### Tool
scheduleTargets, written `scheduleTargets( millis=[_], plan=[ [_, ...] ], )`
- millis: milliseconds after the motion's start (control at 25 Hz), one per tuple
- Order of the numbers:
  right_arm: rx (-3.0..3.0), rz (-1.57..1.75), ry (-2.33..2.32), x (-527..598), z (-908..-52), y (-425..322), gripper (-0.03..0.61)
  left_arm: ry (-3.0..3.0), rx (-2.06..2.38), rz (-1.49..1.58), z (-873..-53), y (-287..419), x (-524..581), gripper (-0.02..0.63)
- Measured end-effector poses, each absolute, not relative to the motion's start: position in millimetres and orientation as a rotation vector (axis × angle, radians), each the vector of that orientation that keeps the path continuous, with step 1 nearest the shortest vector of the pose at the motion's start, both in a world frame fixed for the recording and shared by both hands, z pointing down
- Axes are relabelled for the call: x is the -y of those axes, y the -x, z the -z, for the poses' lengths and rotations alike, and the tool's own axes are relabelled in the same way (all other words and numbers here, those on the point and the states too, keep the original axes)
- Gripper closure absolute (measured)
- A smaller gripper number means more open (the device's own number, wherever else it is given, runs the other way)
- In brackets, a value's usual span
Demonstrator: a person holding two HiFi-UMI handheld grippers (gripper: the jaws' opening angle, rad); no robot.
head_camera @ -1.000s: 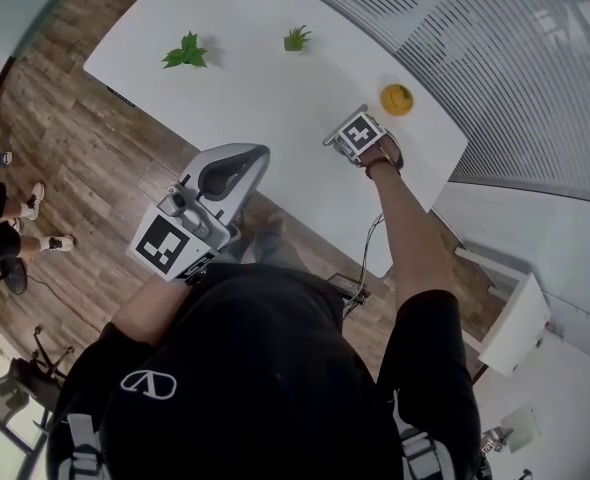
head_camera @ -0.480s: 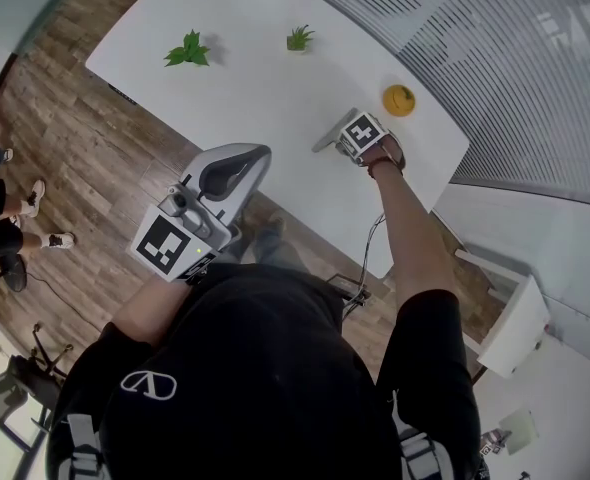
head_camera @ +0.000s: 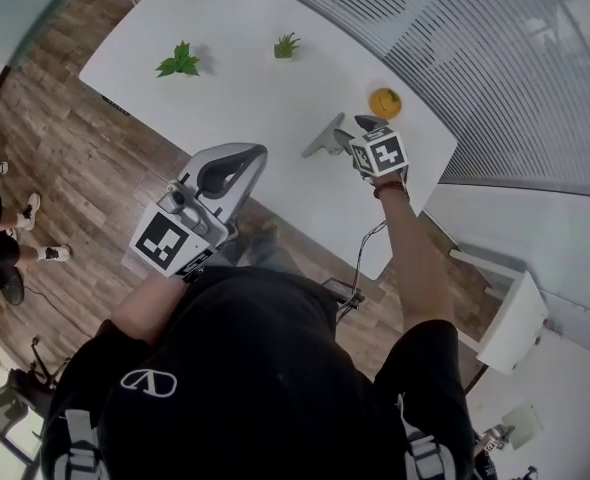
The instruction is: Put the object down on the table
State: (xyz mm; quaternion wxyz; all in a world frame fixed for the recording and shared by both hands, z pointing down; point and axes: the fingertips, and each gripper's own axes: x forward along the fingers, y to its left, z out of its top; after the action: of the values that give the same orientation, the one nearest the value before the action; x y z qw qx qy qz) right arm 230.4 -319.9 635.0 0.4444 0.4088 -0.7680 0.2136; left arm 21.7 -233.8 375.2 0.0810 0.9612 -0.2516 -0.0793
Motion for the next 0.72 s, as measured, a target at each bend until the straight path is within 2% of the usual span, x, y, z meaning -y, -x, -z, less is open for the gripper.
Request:
scheduleTargets(
  millis=[160,400,720],
  plan=[
    [2.109,-0.394,-1.25,311.5,-540.4,-218.2,0.385,-2.893,0.711,0.243,-367.4,-32.6,236.7,0.609],
    [2.273,-0.194,-1.535,268.5,-443.5,-210.0,0.477,-2.933,0.643,0.251,-351.6,-50.7,238.8,0.609],
    [2.319,-0.042,-1.846,202.3,-365.7,-226.0,0.509,-2.989,0.601,0.309,-322.7,-71.7,236.0,0.609]
  ],
)
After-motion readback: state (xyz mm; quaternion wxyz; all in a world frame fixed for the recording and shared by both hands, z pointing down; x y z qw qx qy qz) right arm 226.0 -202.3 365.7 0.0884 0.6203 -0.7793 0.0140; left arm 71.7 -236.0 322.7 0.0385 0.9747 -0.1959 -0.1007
